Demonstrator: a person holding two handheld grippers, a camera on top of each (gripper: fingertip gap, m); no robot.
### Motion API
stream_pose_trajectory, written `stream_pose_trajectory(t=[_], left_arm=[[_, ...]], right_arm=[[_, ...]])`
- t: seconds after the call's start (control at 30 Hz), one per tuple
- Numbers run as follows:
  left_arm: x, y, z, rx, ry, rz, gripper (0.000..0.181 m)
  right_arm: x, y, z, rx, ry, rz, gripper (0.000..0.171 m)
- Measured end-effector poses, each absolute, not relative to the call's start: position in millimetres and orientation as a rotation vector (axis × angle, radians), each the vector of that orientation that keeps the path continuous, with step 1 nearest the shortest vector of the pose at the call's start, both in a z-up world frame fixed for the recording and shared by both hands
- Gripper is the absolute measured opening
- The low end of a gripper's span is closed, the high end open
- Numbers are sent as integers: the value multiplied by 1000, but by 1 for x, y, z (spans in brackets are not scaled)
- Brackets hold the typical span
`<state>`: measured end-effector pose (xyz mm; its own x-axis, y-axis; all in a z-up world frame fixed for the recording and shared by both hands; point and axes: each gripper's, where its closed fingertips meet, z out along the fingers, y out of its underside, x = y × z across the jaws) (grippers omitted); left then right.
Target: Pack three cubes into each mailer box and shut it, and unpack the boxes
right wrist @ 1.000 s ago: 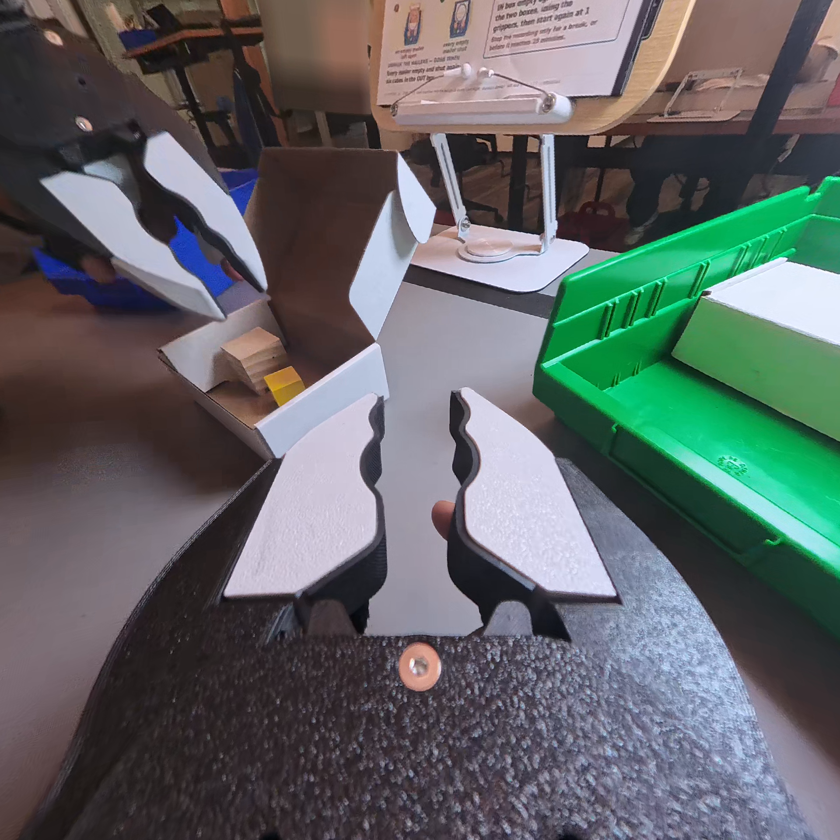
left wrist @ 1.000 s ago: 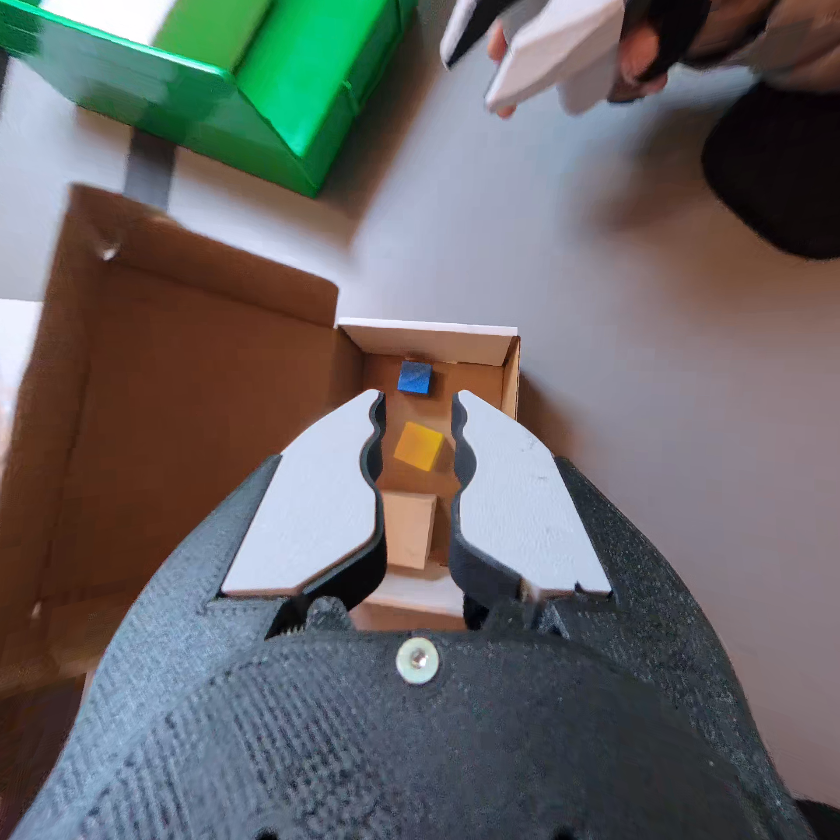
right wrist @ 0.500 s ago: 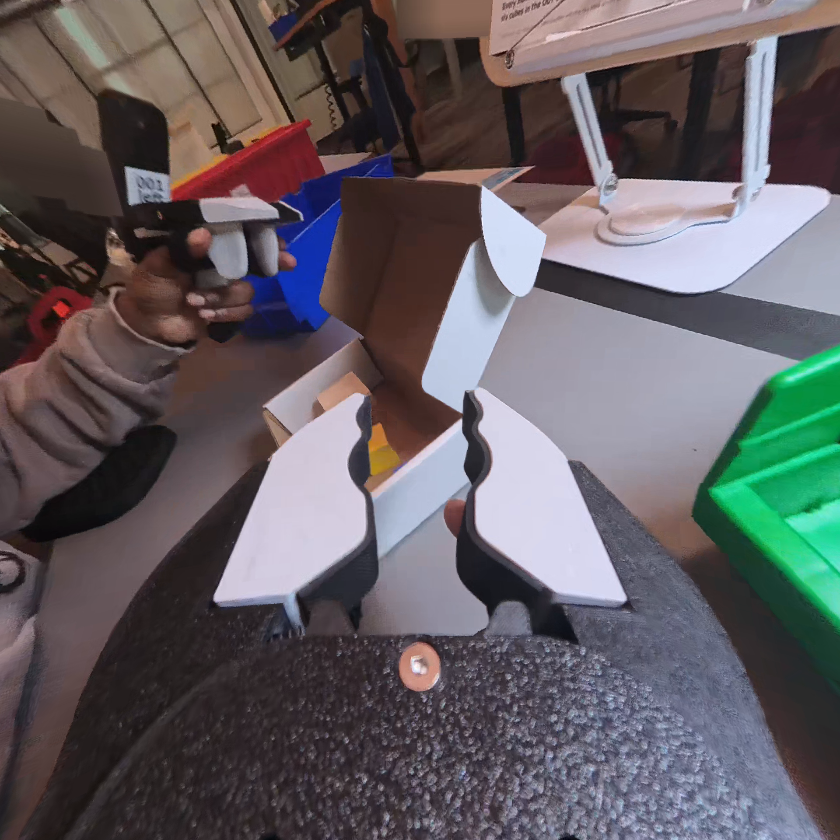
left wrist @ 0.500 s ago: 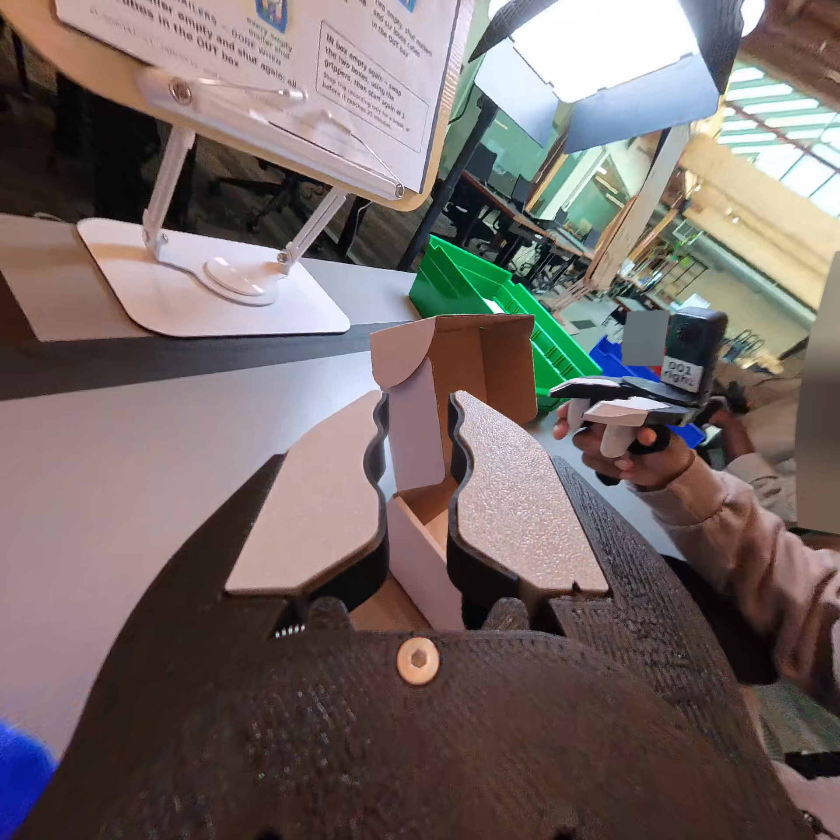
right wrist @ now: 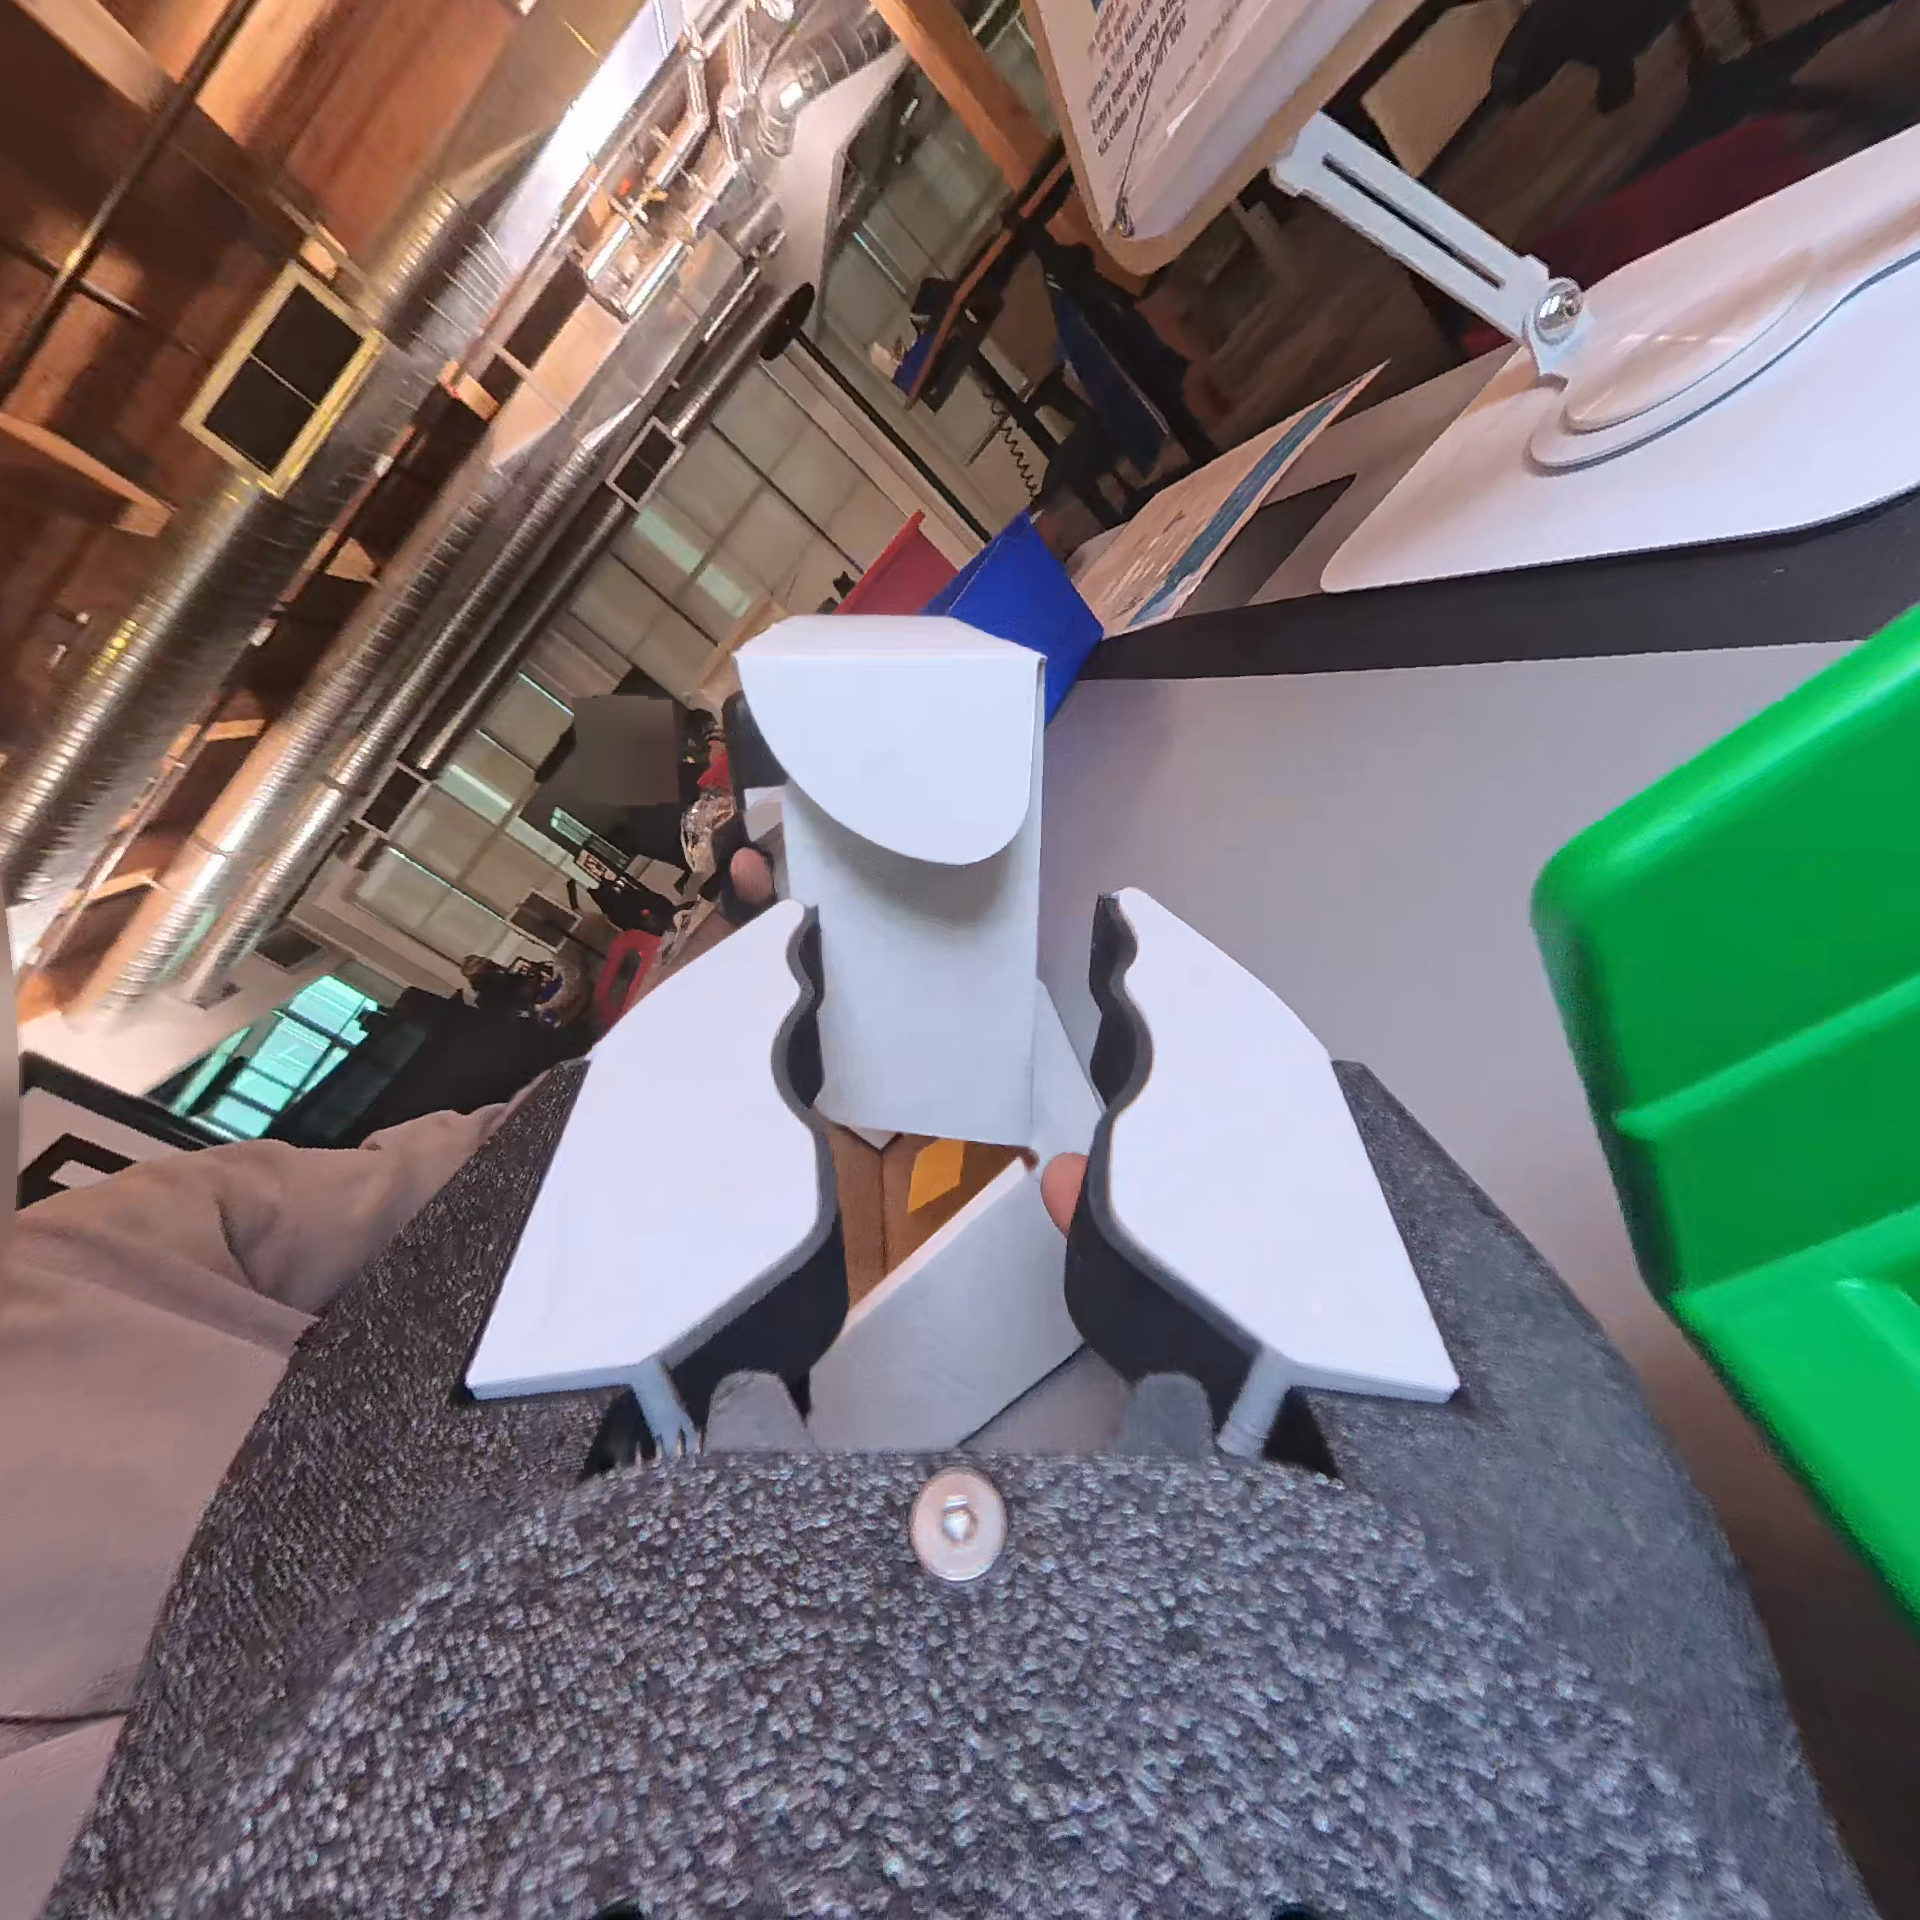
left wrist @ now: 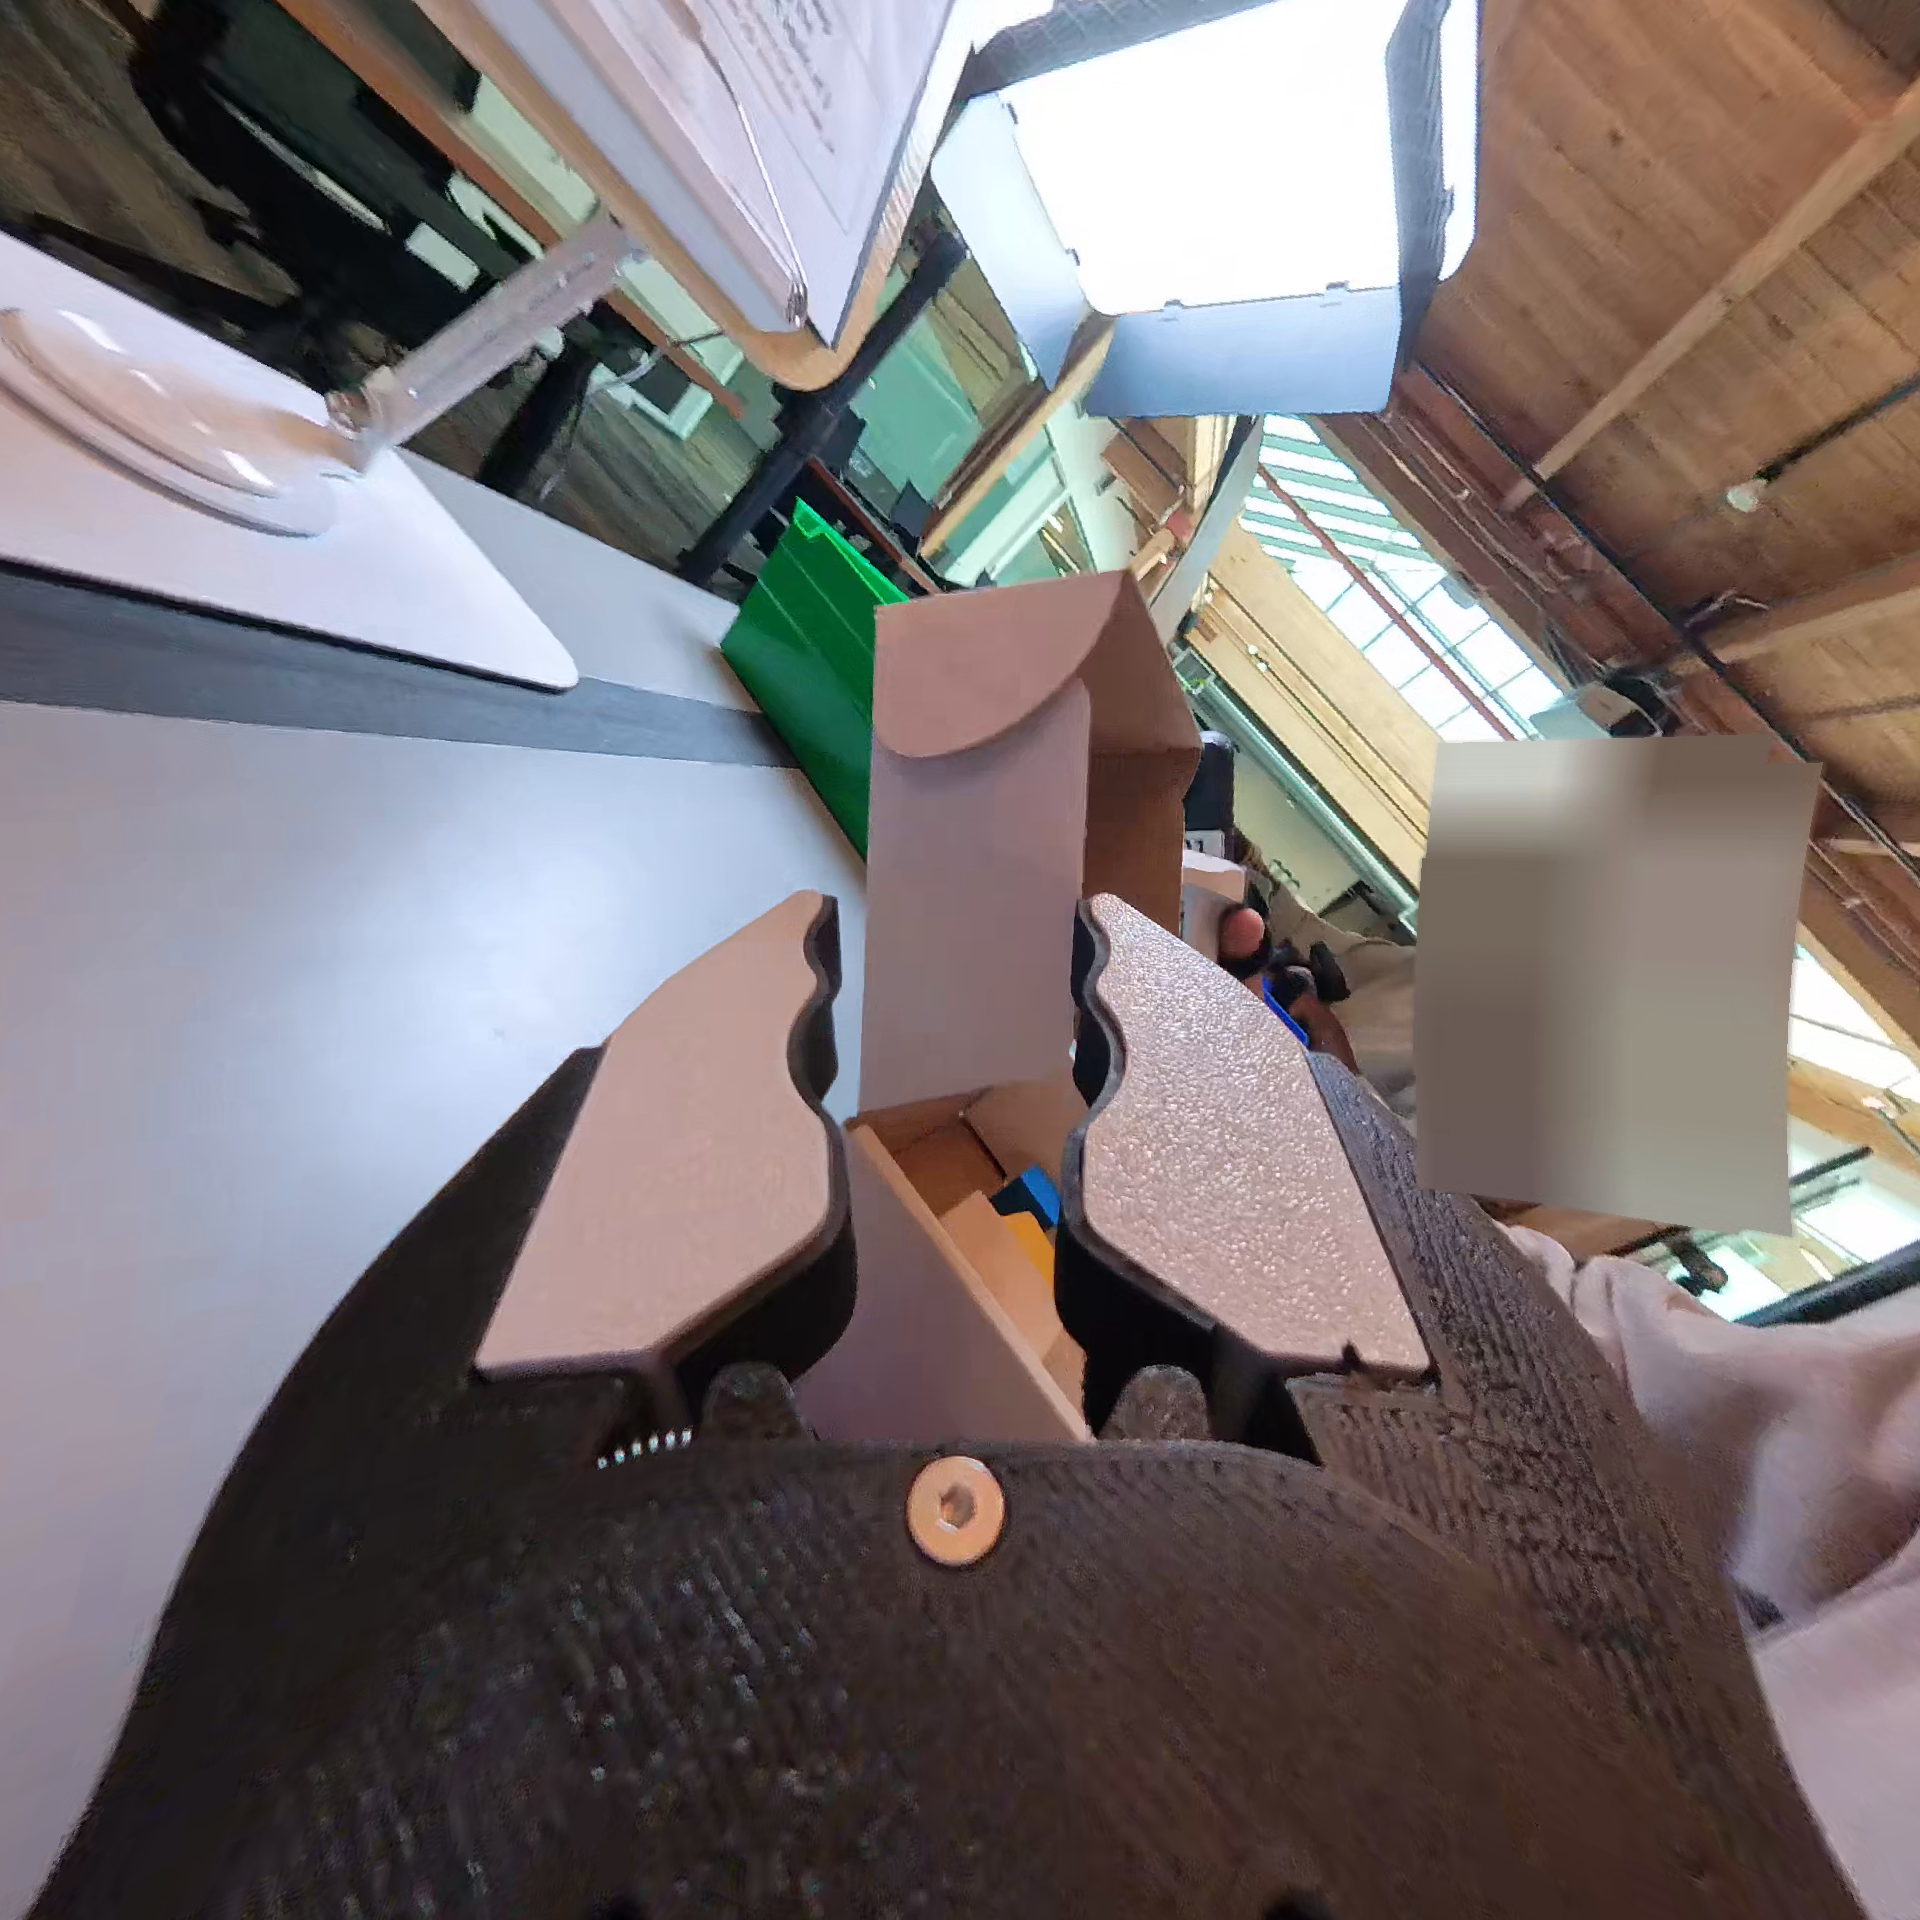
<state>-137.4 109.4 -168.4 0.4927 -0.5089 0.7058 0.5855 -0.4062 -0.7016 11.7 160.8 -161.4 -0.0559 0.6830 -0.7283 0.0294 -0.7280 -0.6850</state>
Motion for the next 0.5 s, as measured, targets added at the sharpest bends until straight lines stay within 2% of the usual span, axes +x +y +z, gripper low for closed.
stream_pose_trajectory(t=[0.2, 0.5], left_arm=[[-124, 103, -169, -1584, 6, -1354, 39], [-111, 90, -165, -1631, 250, -1127, 30]], right_arm=[[0, 152, -160, -1698, -882, 1872, 42], [3, 135, -153, -1613, -1144, 1563, 38]])
